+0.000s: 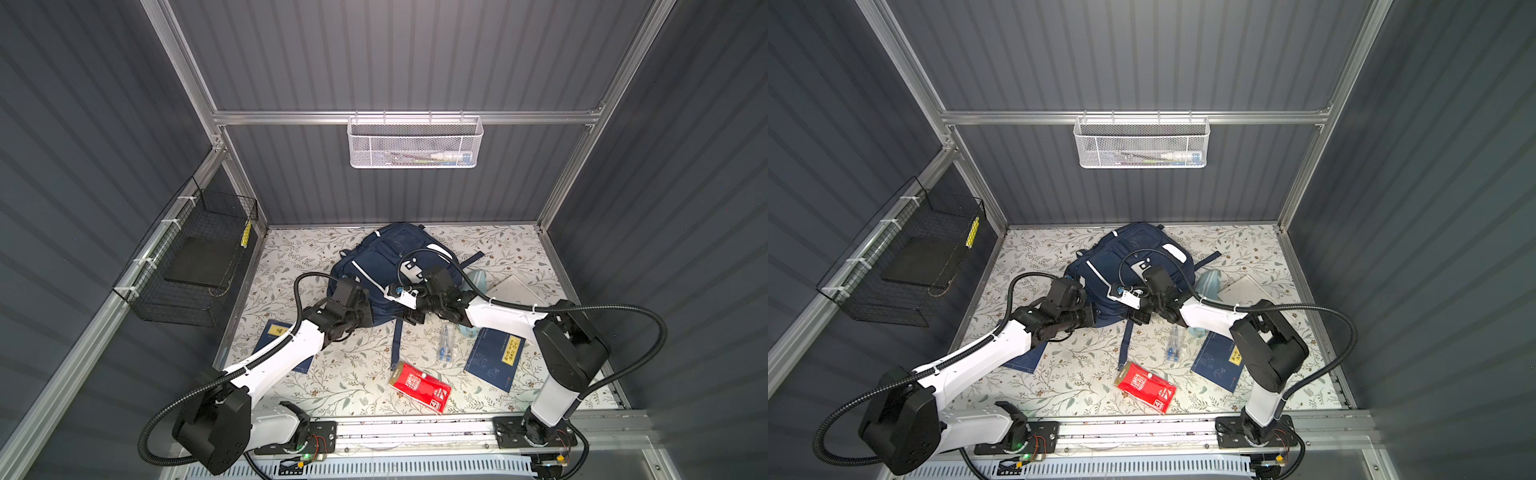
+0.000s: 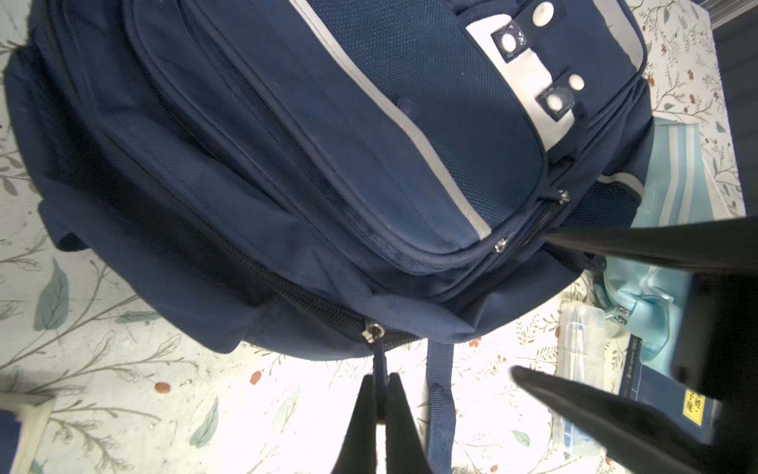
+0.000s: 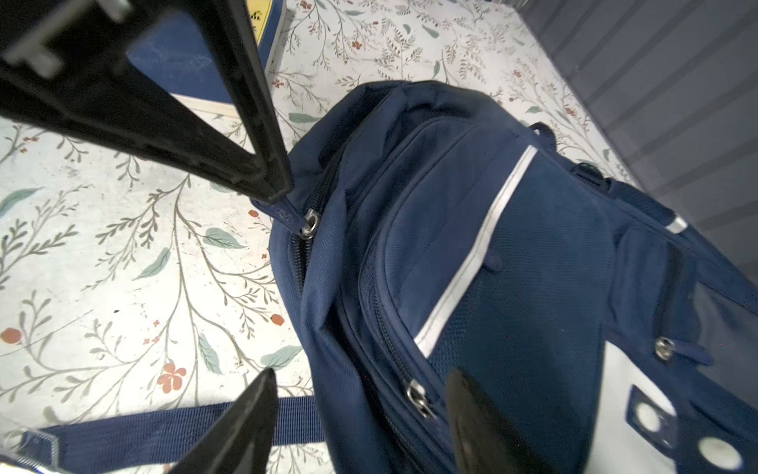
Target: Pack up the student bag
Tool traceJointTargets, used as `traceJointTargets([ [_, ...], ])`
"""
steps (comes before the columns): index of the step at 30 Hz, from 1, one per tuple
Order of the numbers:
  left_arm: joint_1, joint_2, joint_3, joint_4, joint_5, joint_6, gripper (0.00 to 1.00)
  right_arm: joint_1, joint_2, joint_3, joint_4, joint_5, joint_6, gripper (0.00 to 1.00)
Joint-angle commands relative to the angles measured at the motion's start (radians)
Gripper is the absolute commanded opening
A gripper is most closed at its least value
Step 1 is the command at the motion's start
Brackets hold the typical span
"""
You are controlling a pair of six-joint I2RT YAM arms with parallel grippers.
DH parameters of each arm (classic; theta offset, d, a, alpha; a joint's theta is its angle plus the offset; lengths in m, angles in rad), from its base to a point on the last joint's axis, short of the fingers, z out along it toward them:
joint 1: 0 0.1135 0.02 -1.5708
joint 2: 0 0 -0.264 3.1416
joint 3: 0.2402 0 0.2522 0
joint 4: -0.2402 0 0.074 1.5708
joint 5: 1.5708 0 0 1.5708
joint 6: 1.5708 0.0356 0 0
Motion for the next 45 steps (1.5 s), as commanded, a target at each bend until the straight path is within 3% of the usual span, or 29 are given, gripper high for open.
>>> traceJointTargets([
  [1,0.006,0.004,-0.008,0.026,-0.026,-0.032,0.0,0.032,0.048,0.066,-0.01,-0.044,0.016,0.67],
  [3,0.006,-0.005,-0.034,0.029,-0.051,-0.042,0.0,0.059,0.088,0.07,0.029,0.015,0.031,0.66],
  [7,0.006,-0.016,-0.065,0.033,-0.069,-0.058,0.0,0.087,0.182,0.074,0.118,0.313,0.029,0.54],
  [8,0.006,-0.013,-0.077,0.039,-0.075,-0.06,0.0,0.081,0.19,0.062,0.147,0.337,0.026,0.47],
  [11,0.006,0.009,-0.133,0.093,-0.1,-0.058,0.0,0.061,0.166,0.039,0.164,0.303,0.027,0.03],
  [12,0.006,0.017,-0.151,0.114,-0.116,-0.056,0.0,0.056,0.148,0.042,0.134,0.264,0.018,0.0],
  [16,0.052,0.046,-0.169,0.135,-0.189,-0.014,0.0,0.039,0.07,0.021,0.052,0.083,-0.022,0.0],
  [19,0.165,0.022,-0.16,0.162,-0.134,0.032,0.0,0.035,0.051,0.021,-0.034,0.038,-0.1,0.0],
  [23,0.265,0.021,-0.061,0.114,-0.156,0.114,0.0,0.0,0.049,0.045,-0.118,-0.026,-0.105,0.0],
  [25,0.276,0.028,-0.042,0.147,-0.089,0.144,0.0,-0.008,0.052,0.061,-0.127,-0.051,-0.086,0.0],
  [26,0.275,0.02,-0.057,0.195,-0.002,0.144,0.0,-0.012,0.055,0.069,-0.127,-0.07,-0.07,0.0],
  [28,0.253,-0.002,-0.104,0.295,0.135,0.115,0.0,-0.013,0.063,0.099,-0.151,-0.09,-0.045,0.0],
  [29,0.214,-0.021,-0.132,0.328,0.143,0.105,0.0,-0.013,0.068,0.122,-0.162,-0.085,-0.02,0.0],
  [32,0.054,-0.06,-0.21,0.393,0.064,0.075,0.18,-0.018,0.081,0.158,-0.179,-0.089,0.038,0.0],
  [36,-0.067,-0.05,-0.301,0.489,-0.055,0.024,0.38,-0.017,0.08,0.185,-0.188,-0.115,0.101,0.0],
  [39,-0.132,-0.037,-0.281,0.463,-0.173,0.037,0.42,-0.017,0.07,0.201,-0.216,-0.113,0.122,0.0],
  [45,-0.18,-0.003,-0.252,0.494,-0.245,0.029,0.49,-0.015,0.065,0.182,-0.19,-0.122,0.152,0.0],
])
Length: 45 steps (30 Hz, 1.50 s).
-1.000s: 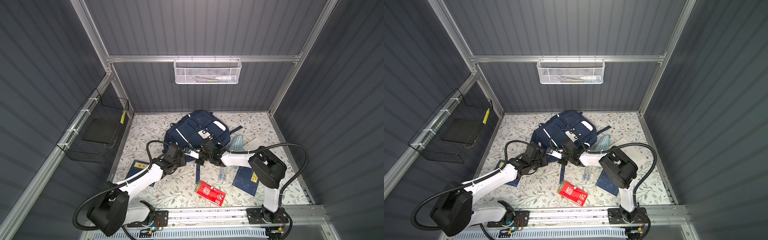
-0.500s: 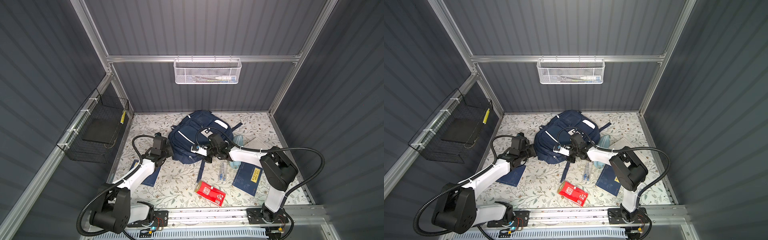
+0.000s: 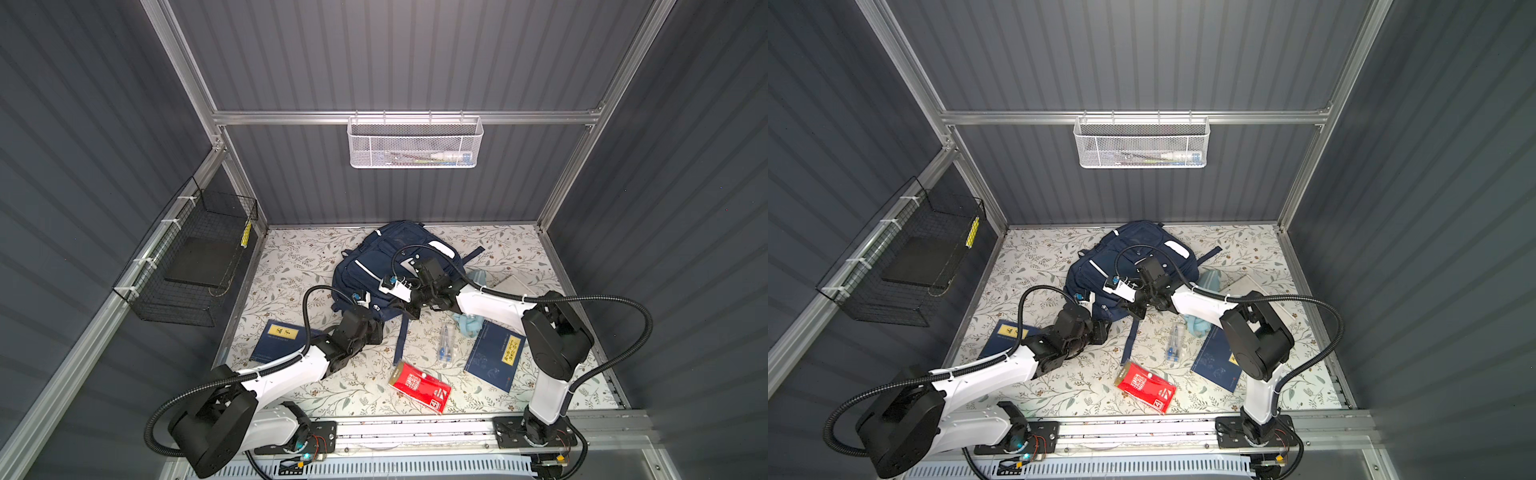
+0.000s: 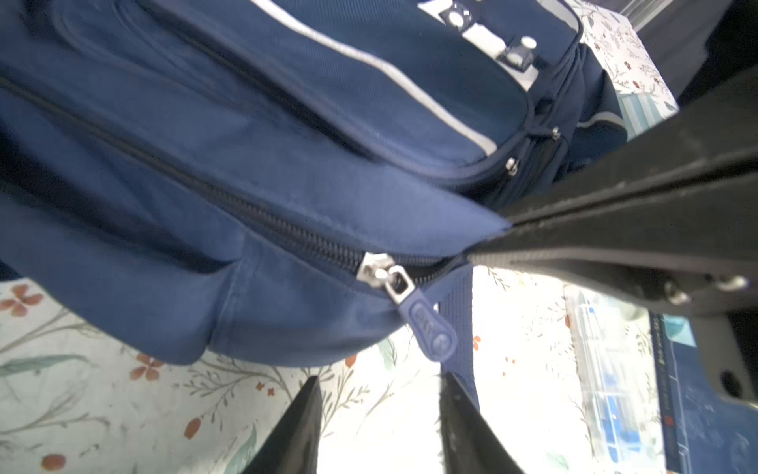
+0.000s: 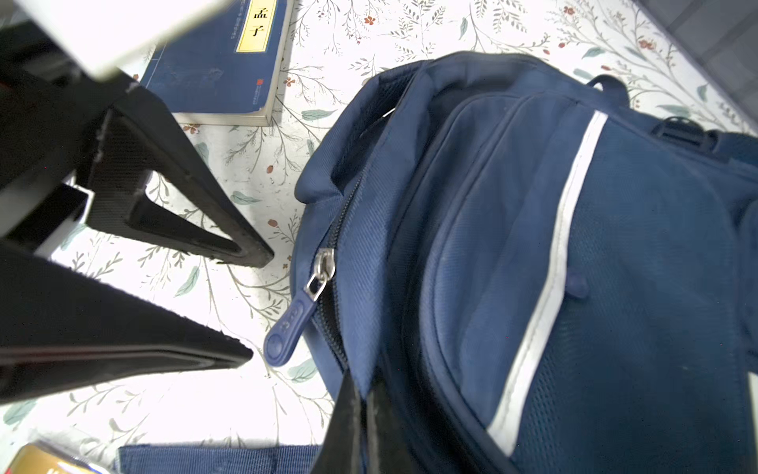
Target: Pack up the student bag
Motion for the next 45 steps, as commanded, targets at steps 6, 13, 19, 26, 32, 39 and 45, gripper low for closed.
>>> traceJointTargets([
  [6,-0.05,0.101,0.104,-0.022,-0.167,-0.028,0.63,0.007,0.006,0.013,0.047,-0.048,0.074,0.0],
  [13,-0.058,0.202,0.192,-0.071,-0.207,-0.037,0.54,0.022,0.017,0.005,0.049,-0.049,0.09,0.0],
  [19,-0.05,0.173,0.205,-0.173,-0.242,-0.077,0.05,0.025,0.027,-0.005,0.022,-0.016,0.075,0.0],
  [26,0.121,0.093,0.129,-0.21,-0.12,-0.088,0.0,0.024,0.014,-0.042,0.015,-0.022,0.054,0.0],
  [32,0.28,0.08,0.211,-0.317,-0.07,0.04,0.0,0.024,0.001,-0.066,-0.002,-0.015,-0.004,0.0],
  [39,0.365,0.077,0.279,-0.37,-0.069,0.096,0.0,0.019,0.025,-0.014,-0.038,0.055,-0.039,0.0],
  [45,0.641,0.148,0.381,-0.364,0.106,0.162,0.0,0.012,-0.004,-0.065,0.007,0.033,-0.127,0.0],
])
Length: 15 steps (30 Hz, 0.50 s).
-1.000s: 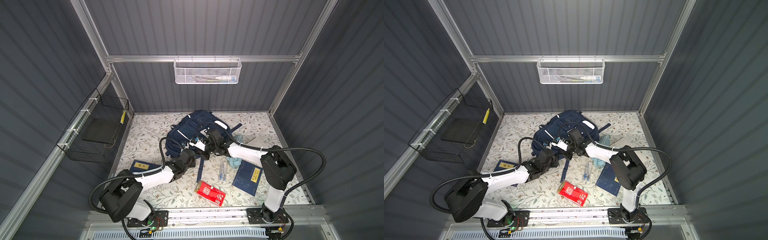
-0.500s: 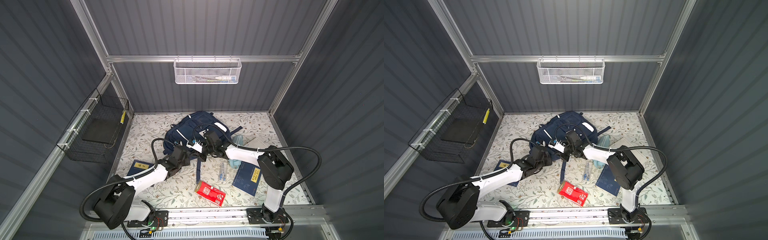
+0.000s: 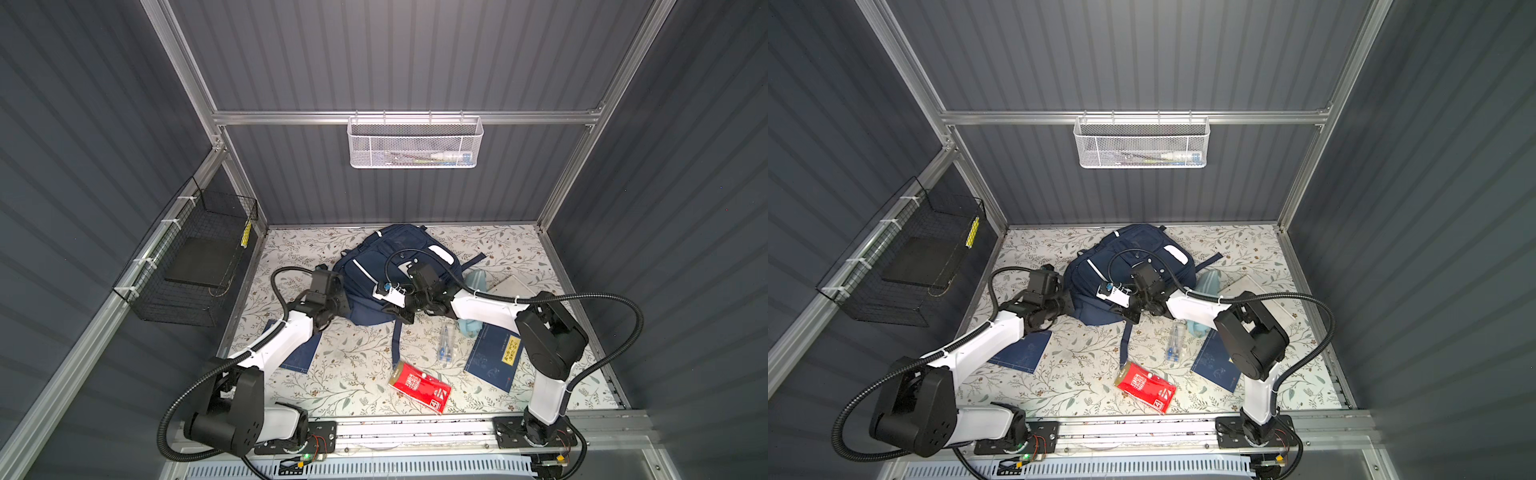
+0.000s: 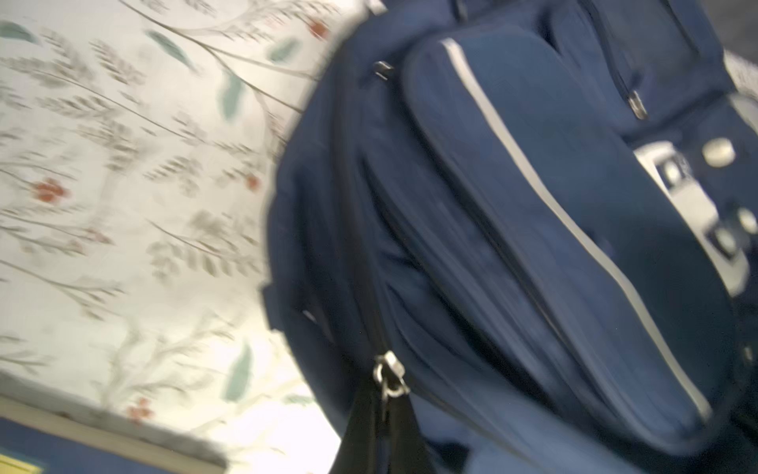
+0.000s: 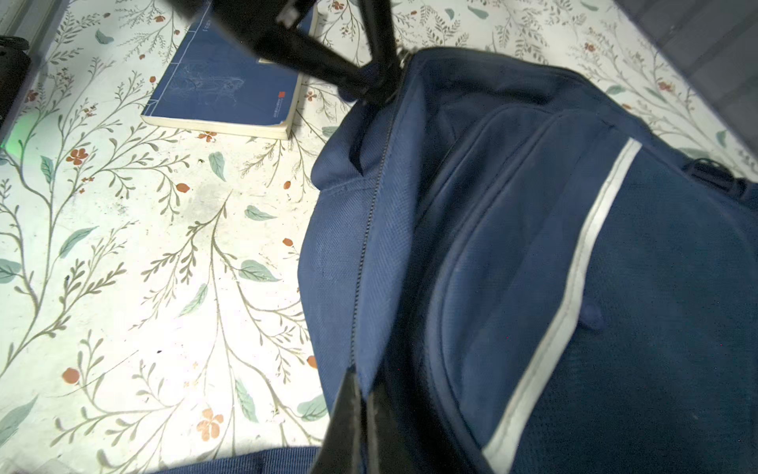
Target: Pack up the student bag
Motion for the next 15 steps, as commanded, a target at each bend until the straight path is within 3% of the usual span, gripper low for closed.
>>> traceJointTargets([
  [1,0.133,0.04,0.105,-0.008,-0.043,0.069,0.0,-0.03,-0.03,-0.044,-0.081,0.047,-0.078,0.0],
  [5,0.107,-0.056,0.063,-0.022,0.056,0.047,0.0,-0.074,-0.01,0.017,-0.092,0.122,-0.045,0.0],
  [9,-0.038,-0.196,-0.022,-0.089,0.044,-0.011,0.0,-0.11,-0.004,0.04,-0.075,0.232,-0.022,0.03],
  [11,-0.156,-0.226,-0.062,-0.088,0.054,-0.086,0.0,-0.117,-0.03,0.018,-0.065,0.221,-0.015,0.31],
  [15,-0.362,-0.202,-0.084,-0.012,0.025,-0.195,0.0,-0.081,-0.152,-0.128,0.047,0.159,-0.022,0.57],
])
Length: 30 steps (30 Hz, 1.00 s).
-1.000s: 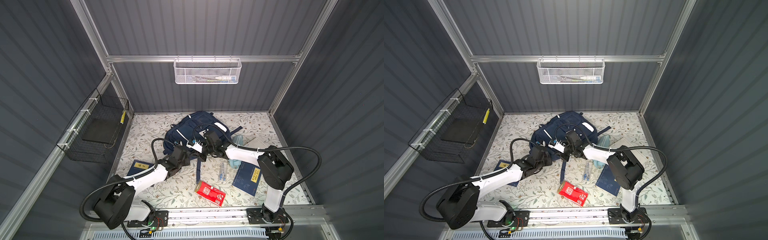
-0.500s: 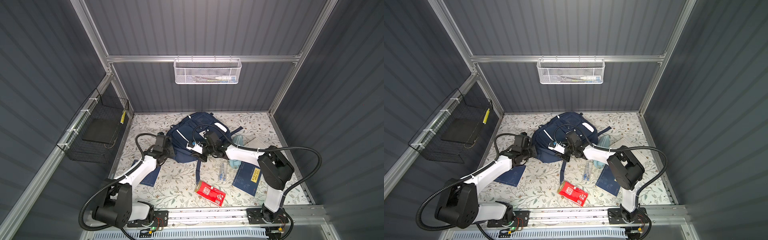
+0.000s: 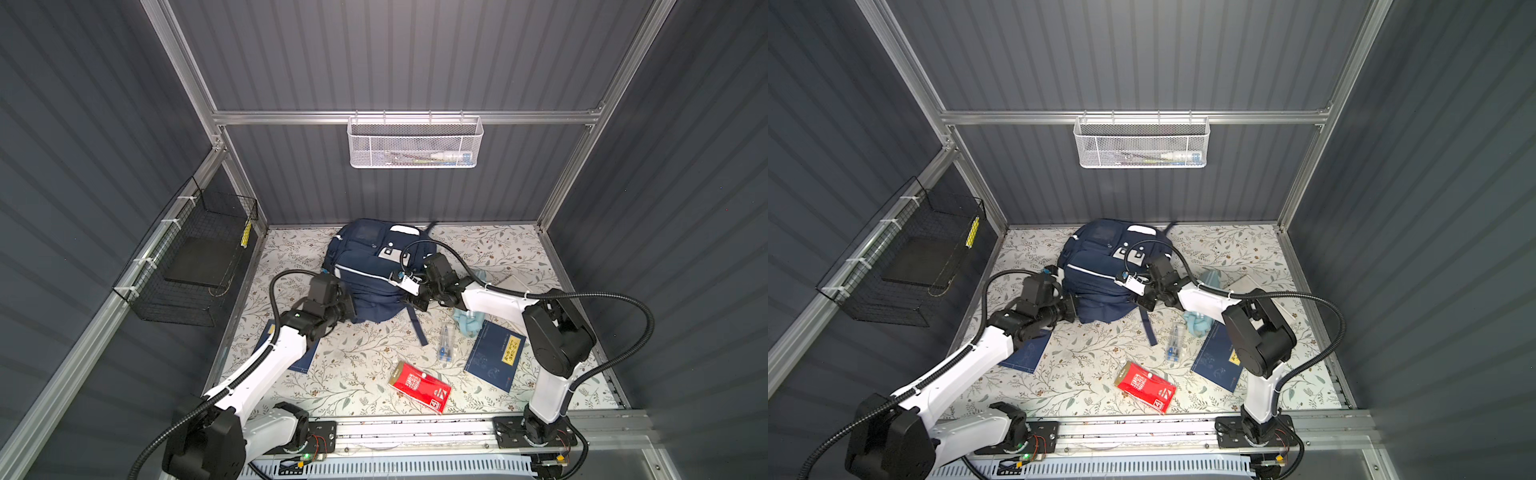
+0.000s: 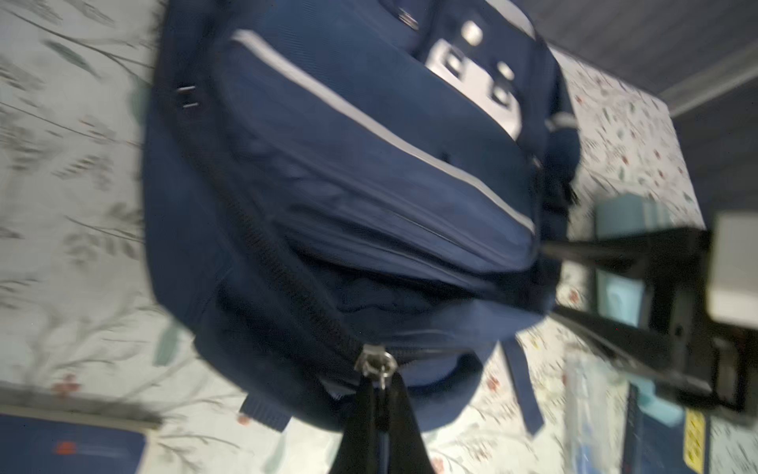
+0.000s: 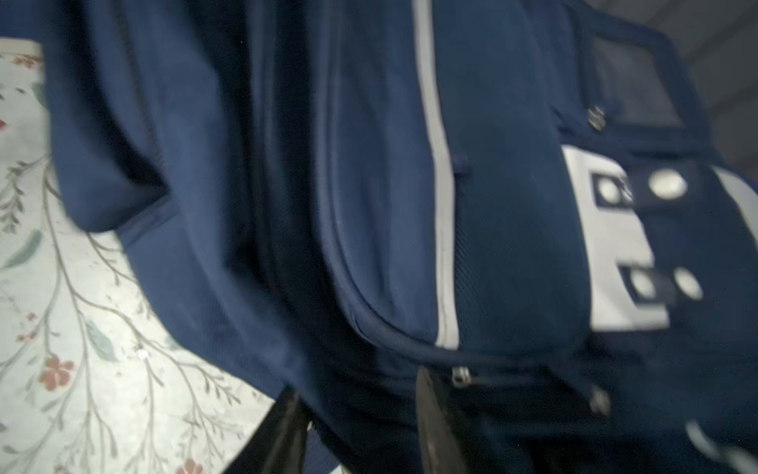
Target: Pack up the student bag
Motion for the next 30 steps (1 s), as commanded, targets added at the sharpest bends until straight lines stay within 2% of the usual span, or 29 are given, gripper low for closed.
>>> traceJointTargets([
  [1,-0.122,0.039,-0.001,0.05,-0.015,-0.114,0.0,0.052,-0.121,-0.103,0.095,-0.004,-0.004,0.59],
  [3,-0.168,0.083,0.023,0.071,-0.032,-0.122,0.0,0.081,-0.155,-0.146,0.134,-0.014,0.008,0.61],
  [6,-0.184,0.12,0.037,0.102,-0.038,-0.124,0.0,0.109,-0.15,-0.165,0.137,-0.08,0.008,0.62],
  [9,-0.184,0.113,0.039,0.103,-0.051,-0.12,0.0,0.132,-0.105,-0.155,0.148,-0.071,-0.008,0.62],
  [17,-0.186,0.066,0.002,0.134,0.004,-0.161,0.0,0.136,0.021,-0.073,0.2,-0.065,-0.027,0.61],
  [18,-0.186,0.058,0.002,0.13,0.002,-0.162,0.0,0.136,0.027,-0.073,0.21,-0.065,-0.029,0.59],
  [19,-0.186,0.05,-0.004,0.132,0.004,-0.165,0.0,0.136,0.033,-0.073,0.223,-0.061,-0.027,0.52],
  [22,-0.185,0.038,-0.012,0.109,-0.02,-0.172,0.0,0.13,0.027,-0.079,0.214,-0.075,-0.047,0.14],
  [23,-0.182,0.038,-0.015,0.097,-0.042,-0.173,0.0,0.126,0.014,-0.09,0.213,-0.078,-0.06,0.04],
  [24,-0.176,0.041,-0.014,0.08,-0.06,-0.169,0.0,0.123,0.001,-0.102,0.215,-0.079,-0.073,0.0],
  [27,-0.135,0.067,0.002,0.029,-0.095,-0.139,0.0,0.107,-0.045,-0.126,0.191,-0.103,-0.125,0.0],
  [30,-0.028,0.087,-0.009,-0.001,-0.097,-0.117,0.0,0.078,-0.077,-0.121,0.139,-0.126,-0.153,0.0],
])
